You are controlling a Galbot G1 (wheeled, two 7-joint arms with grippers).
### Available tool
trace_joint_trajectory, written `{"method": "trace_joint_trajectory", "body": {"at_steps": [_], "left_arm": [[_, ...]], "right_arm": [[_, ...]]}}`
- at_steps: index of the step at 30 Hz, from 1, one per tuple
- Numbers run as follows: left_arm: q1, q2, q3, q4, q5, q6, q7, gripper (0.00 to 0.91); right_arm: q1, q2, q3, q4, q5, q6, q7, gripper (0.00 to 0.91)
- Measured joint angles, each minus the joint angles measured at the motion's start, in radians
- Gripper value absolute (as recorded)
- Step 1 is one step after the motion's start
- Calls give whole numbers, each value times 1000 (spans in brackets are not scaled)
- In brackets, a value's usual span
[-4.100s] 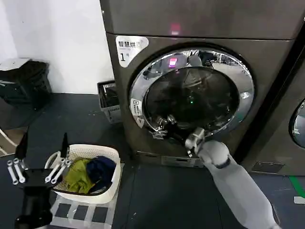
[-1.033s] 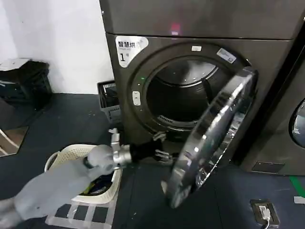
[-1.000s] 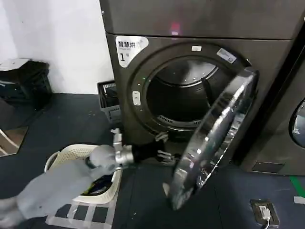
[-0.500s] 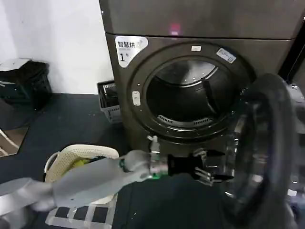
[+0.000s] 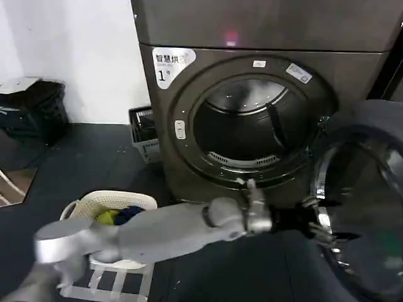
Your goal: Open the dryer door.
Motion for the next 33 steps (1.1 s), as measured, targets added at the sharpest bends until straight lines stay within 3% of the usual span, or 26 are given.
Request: {"method": "trace_joint_trajectory", "body": {"at_steps": [11,24,33], "left_arm": [[-12,-152,-8,138,37,-16,-94,907],[7,-215,-54,260,188,-60,-173,907],[17,-215,-88,241,175,-44,-175,907]], "right_arm": [[0,-5,12,-14,-3,3,-11,907],[-3,-19,30,-38,-41,26,-19,907],[5,-22,20,-44,-44,28,-18,907]]}}
